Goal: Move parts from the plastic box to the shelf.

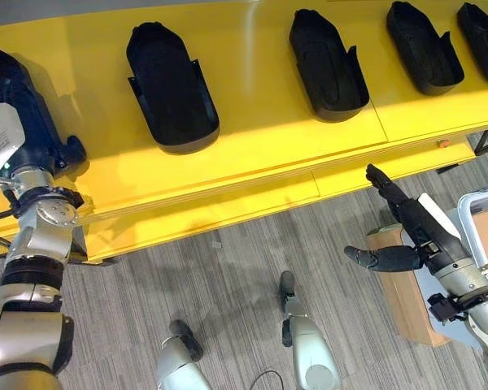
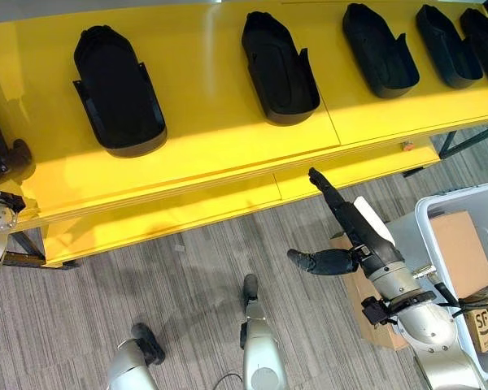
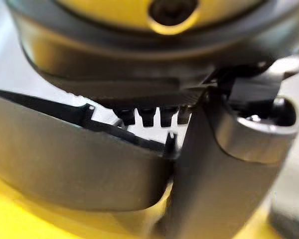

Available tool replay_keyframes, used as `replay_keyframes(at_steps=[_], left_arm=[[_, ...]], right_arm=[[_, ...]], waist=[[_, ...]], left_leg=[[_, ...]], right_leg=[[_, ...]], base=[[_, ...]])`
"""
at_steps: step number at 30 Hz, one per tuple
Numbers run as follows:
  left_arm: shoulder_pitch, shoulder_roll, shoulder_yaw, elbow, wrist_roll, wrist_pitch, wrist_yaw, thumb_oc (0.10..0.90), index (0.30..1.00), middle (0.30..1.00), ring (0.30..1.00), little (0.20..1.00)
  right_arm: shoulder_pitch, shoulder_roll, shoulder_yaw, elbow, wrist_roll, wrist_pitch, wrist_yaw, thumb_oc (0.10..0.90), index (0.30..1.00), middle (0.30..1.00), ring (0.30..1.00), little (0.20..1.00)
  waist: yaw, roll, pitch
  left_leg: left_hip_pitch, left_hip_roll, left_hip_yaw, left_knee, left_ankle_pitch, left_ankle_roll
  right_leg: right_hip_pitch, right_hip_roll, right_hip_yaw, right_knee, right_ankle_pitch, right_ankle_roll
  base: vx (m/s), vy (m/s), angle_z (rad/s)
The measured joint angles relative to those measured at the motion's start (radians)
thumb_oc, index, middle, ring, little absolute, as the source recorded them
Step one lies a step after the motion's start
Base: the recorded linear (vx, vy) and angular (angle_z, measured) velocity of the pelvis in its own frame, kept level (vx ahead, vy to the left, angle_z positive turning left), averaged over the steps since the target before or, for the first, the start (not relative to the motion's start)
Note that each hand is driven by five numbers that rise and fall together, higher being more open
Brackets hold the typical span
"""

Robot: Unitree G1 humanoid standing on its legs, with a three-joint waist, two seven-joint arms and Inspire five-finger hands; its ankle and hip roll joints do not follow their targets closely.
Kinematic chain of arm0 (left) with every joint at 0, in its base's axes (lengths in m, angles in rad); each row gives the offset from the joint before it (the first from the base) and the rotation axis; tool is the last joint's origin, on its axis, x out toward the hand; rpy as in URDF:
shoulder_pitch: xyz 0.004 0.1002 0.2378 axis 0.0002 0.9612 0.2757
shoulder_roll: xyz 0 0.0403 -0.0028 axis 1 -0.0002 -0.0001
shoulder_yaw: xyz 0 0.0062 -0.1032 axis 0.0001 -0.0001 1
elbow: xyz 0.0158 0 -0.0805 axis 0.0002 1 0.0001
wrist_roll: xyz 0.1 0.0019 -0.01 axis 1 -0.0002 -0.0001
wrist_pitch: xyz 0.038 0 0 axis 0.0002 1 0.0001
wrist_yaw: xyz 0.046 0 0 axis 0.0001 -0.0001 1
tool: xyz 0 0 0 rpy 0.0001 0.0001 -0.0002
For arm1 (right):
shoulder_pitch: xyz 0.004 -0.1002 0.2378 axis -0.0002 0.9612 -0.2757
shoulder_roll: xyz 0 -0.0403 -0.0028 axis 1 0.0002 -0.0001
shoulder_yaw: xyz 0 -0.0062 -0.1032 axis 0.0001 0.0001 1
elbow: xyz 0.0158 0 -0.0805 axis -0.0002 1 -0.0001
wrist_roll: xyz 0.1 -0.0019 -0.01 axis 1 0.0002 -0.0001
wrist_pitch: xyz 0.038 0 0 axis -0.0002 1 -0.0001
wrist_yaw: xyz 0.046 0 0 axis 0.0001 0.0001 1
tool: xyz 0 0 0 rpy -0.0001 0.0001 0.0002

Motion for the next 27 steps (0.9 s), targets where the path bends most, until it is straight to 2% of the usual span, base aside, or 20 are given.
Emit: replay_keyframes(at_steps=[6,11,18,27], left_arm=[[-0.003,-0.007,0.037,-0.054,-0.095,-0.005,0.04,0.9,1.0,1.0,1.0,1.0],[-0.005,0.003,0.035,-0.052,-0.091,-0.004,0.04,0.9,1.0,1.0,1.0,1.0],[-0.004,0.05,0.009,0.003,-0.043,-0.005,0.035,0.9,1.0,1.0,1.0,1.0],[0.022,0.054,0.009,0.001,0.058,-0.006,0.029,0.9,1.0,1.0,1.0,1.0]], right_arm=[[-0.026,0.003,0.0,0.001,0.0,0.0,-0.006,0.9,1.0,1.0,1.0,1.0],[-0.029,0.003,0.0,0.002,0.0,0.001,-0.006,0.9,1.0,1.0,1.0,1.0],[-0.028,0.003,-0.003,0.002,0.0,0.002,-0.003,0.9,1.0,1.0,1.0,1.0],[-0.003,0.006,-0.004,0.002,0.0,0.001,-0.003,0.9,1.0,1.0,1.0,1.0]], waist=[[0.002,0.0,0.0],[0.004,0.0,0.0],[0.004,0.001,-0.001],[0.014,0.003,0.0]], left_leg=[[0.002,-0.002,-0.004,0.003,0.0,0.0],[0.012,-0.003,-0.005,0.002,0.003,0.001],[0.021,-0.003,-0.004,-0.002,0.005,0.002],[0.021,-0.006,-0.005,-0.013,0.011,0.002]], right_leg=[[0.001,-0.001,-0.001,0.009,0.0,0.0],[0.01,-0.002,-0.001,0.011,0.0,0.0],[0.021,-0.003,-0.002,0.008,-0.002,-0.001],[0.02,-0.004,-0.007,0.006,-0.002,-0.002]], base=[[0.0,0.0,0.0],[0.0,0.0,0.0],[0.0,0.0,0.0],[0.0,0.002,0.01]])
